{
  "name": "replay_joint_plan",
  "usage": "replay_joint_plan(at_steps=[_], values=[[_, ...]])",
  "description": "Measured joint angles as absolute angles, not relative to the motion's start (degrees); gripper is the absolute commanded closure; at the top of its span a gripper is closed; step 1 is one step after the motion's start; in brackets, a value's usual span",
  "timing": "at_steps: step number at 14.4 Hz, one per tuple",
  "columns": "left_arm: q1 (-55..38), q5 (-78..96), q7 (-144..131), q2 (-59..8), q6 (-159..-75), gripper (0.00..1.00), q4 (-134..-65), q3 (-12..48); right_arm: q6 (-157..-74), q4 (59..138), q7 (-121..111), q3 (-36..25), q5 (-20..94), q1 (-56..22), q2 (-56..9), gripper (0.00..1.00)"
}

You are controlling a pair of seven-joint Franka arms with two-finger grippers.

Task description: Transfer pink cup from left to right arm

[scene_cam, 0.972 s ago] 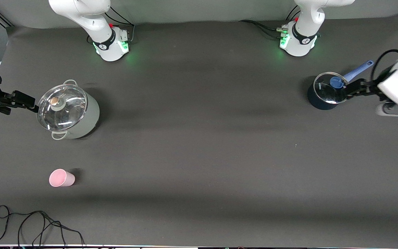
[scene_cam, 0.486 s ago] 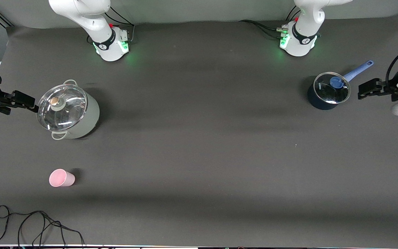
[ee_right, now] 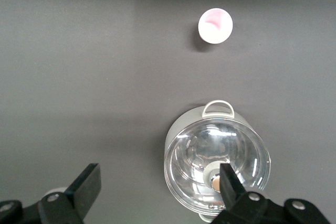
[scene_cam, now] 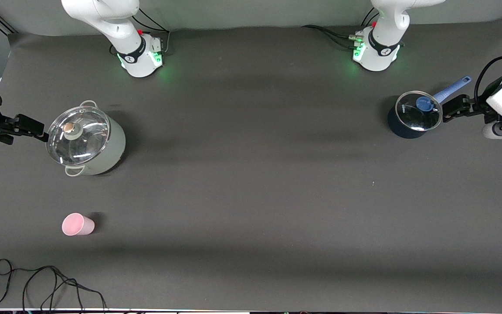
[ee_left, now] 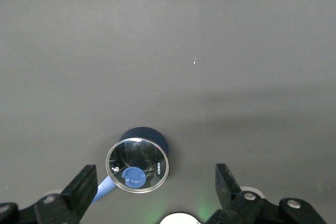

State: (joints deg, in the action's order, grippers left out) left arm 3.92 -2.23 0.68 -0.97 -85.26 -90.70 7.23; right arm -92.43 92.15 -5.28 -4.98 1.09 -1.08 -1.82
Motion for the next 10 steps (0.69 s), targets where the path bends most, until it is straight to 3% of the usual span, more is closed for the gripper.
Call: replay_joint_plan(at_steps=[10], values=[[3.94,-2.21,0.68,-1.67,-85.50,0.00,-90.71,7.20,-92.42,92.15,-5.30,-4.98,1.09,-1.08,-1.82,0.00]])
